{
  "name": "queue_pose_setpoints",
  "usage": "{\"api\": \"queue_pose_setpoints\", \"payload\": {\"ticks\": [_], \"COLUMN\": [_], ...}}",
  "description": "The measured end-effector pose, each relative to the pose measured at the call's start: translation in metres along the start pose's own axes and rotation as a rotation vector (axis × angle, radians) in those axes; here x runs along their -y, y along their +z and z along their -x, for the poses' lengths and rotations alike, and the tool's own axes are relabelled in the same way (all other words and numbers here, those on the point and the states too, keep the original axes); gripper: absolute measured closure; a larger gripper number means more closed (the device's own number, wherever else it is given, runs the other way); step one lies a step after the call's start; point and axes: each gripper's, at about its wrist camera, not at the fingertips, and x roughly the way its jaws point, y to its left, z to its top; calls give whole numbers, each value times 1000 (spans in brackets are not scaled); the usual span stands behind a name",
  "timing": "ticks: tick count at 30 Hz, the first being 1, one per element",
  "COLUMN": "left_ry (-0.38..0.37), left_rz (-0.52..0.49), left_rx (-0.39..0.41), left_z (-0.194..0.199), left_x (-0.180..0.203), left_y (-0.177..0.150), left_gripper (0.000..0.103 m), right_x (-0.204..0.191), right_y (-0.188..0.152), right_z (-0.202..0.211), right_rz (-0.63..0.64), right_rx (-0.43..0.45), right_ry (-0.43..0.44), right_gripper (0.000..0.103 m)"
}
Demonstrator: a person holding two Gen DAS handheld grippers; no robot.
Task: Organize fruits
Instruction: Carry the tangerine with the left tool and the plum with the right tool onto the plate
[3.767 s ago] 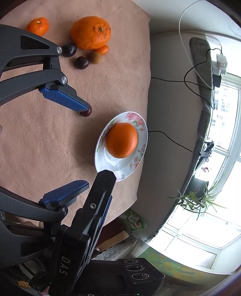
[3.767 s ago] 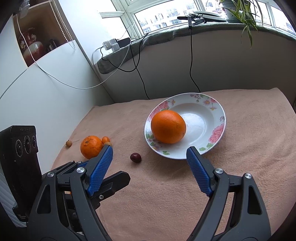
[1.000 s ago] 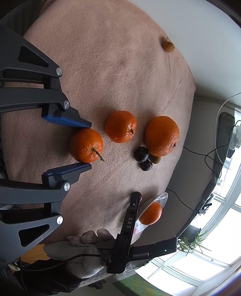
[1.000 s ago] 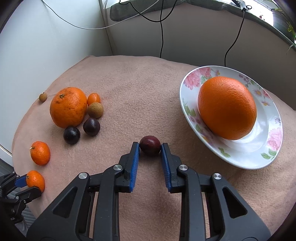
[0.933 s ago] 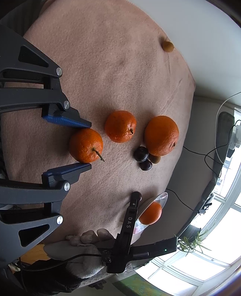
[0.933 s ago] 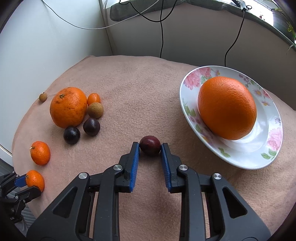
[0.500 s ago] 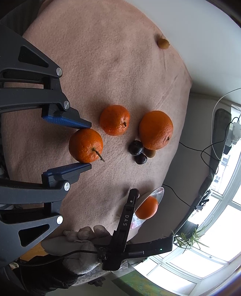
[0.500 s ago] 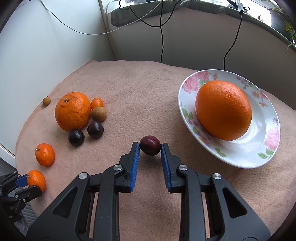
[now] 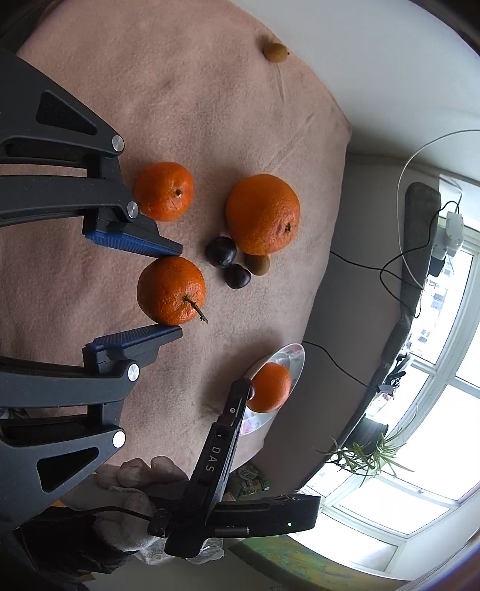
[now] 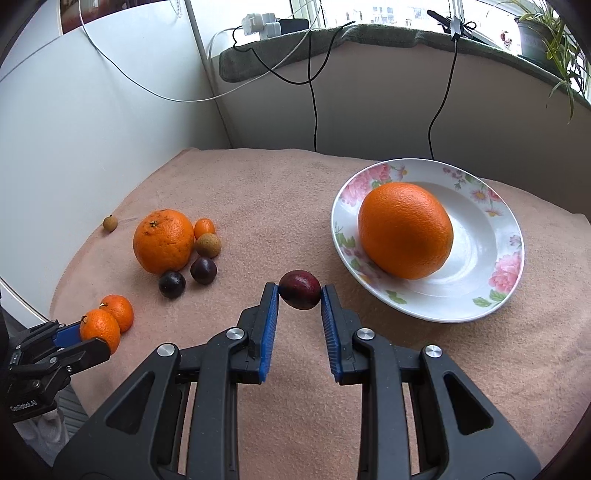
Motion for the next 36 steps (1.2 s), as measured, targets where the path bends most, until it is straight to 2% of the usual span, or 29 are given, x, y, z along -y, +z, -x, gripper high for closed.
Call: {"api": "queue_pose_setpoints", "payload": {"ticks": [11, 20, 36], "left_ry": [-56, -86, -94], "left_rz": [-38, -66, -80], "left_rx": [22, 7, -37], "left_z": [-33, -65, -124], "left_x": [25, 48, 74], "left_y": [37, 61, 101], "left_gripper": [68, 68, 68], "right_x": [26, 54, 91], "right_y": [1, -1, -3], "right_z": [23, 30, 29], "right_rz": [-46, -97, -136], "right_rx": [39, 56, 61], "right_ry": [-22, -58, -111], "right_gripper": [78, 78, 78]}}
